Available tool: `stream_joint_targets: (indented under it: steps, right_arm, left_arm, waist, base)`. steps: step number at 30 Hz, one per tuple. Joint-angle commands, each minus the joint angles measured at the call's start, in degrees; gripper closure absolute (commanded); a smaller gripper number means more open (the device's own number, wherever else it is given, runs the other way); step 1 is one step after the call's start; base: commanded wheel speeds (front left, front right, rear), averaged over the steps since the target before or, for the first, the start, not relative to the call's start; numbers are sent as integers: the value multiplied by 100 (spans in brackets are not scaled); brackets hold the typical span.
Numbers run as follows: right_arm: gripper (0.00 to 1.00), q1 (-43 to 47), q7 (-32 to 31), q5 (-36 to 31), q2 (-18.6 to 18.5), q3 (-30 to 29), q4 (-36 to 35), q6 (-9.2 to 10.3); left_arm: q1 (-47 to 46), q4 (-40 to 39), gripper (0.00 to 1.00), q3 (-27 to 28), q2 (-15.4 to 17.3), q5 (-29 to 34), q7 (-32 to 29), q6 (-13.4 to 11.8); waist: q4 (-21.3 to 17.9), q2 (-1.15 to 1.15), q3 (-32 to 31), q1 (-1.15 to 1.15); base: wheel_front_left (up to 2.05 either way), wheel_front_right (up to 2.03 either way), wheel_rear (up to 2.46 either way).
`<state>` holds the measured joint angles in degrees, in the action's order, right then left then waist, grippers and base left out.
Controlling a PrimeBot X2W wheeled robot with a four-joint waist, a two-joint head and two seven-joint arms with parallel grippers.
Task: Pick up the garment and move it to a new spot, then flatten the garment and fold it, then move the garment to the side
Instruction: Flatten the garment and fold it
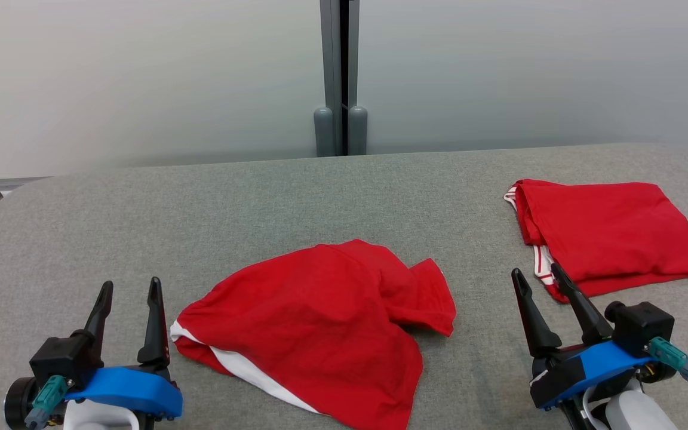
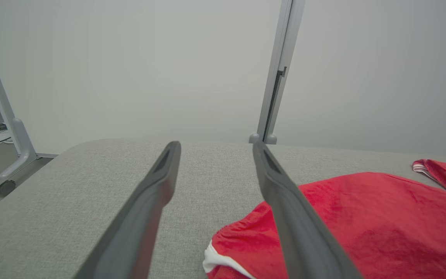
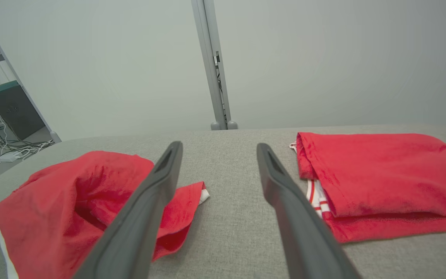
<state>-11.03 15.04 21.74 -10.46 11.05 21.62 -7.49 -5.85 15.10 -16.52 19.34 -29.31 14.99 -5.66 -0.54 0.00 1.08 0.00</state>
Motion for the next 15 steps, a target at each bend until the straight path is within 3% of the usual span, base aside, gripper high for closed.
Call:
stream_joint_targets:
  steps: [1,10,15]
  right_arm:
    - [0,53,17,-14,-25,8,-17,-1]
    - [0,59,2,208,-123,274,205,-1]
    - [0,80,-1044,888,-237,1050,636,-1]
  left_arm:
    - [37,-46,0,50,-22,56,24,14]
    - [192,-150,0,238,-202,279,25,125]
    - [221,-117,0,297,-286,355,26,198]
  waist:
    - [0,0,-3,0]
    - [52,0,7,0]
    - [115,0,-15,0]
  base:
    - [0,0,0]
    - [0,0,0]
    - [0,0,0]
